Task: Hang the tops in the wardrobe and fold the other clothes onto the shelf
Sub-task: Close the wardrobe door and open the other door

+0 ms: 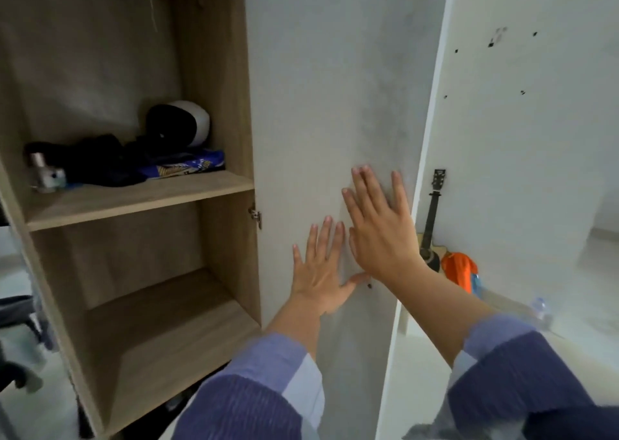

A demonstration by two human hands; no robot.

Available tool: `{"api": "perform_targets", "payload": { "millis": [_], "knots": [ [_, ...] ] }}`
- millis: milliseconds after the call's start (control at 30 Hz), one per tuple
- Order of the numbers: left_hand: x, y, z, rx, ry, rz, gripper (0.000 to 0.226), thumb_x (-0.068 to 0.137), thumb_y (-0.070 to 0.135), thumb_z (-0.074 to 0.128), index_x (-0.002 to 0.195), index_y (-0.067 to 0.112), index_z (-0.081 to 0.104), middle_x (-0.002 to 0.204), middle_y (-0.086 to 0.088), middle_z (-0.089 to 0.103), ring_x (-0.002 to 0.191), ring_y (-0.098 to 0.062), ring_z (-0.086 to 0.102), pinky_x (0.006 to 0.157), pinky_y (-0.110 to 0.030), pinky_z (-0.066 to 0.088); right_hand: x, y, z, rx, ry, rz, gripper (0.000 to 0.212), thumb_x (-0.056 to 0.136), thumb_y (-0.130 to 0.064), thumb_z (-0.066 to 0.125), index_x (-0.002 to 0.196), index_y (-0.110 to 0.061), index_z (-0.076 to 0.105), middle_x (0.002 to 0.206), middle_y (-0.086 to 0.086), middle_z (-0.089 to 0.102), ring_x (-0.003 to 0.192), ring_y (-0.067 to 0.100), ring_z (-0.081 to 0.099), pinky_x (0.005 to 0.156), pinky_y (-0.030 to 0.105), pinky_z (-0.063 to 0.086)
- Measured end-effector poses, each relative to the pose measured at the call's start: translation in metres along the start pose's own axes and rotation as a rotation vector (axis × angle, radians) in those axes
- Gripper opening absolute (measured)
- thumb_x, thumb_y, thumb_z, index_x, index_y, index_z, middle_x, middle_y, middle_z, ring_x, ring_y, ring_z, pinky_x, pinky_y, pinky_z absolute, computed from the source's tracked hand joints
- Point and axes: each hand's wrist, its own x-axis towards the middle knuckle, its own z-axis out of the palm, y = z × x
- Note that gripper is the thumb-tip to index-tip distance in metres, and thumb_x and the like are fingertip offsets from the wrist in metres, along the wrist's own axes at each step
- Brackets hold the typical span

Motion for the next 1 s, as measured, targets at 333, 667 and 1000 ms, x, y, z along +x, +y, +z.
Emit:
{"api": "perform_targets", "payload": {
  "millis": [333, 667, 1000],
  "knots": [
    [0.099, 0.029, 0.036, 0.038, 0.013, -0.006, 0.094, 0.091, 0.059, 0.04, 0.132, 0.032, -0.04, 0.135, 0.007, -0.053, 0.14, -0.024, -0.033, 0.114, -0.06, -0.001, 0.026, 0.048, 0.124, 0.105, 0.028, 0.049, 0.068, 0.093, -0.042, 0.033, 0.152, -0.018, 0.01, 0.16, 0.013, -0.006, 0.148, 0.029, -0.007, 0.115, 0.056, -0.009],
    [0.103, 0.025, 0.039, 0.104, -0.006, -0.023, 0.094, 0.093, 0.053, 0.043, 0.13, 0.033, -0.041, 0.128, 0.008, -0.059, 0.139, -0.023, -0.034, 0.114, -0.06, 0.001, 0.028, 0.047, 0.142, 0.095, 0.07, 0.032, 0.074, 0.094, -0.049, 0.031, 0.152, -0.017, 0.002, 0.159, 0.015, -0.009, 0.146, 0.033, -0.011, 0.114, 0.059, -0.008],
    [0.048, -0.031, -0.006, 0.192, 0.057, -0.073, 0.089, 0.095, 0.043, 0.044, 0.144, 0.028, -0.03, 0.154, 0.002, -0.033, 0.144, -0.022, -0.023, 0.114, -0.06, -0.002, 0.02, 0.005, 0.104, 0.245, -0.004, 0.023, 0.073, 0.087, -0.041, 0.046, 0.15, -0.013, 0.02, 0.159, 0.019, 0.0, 0.147, 0.032, -0.005, 0.113, 0.062, -0.004]
  ]
}}
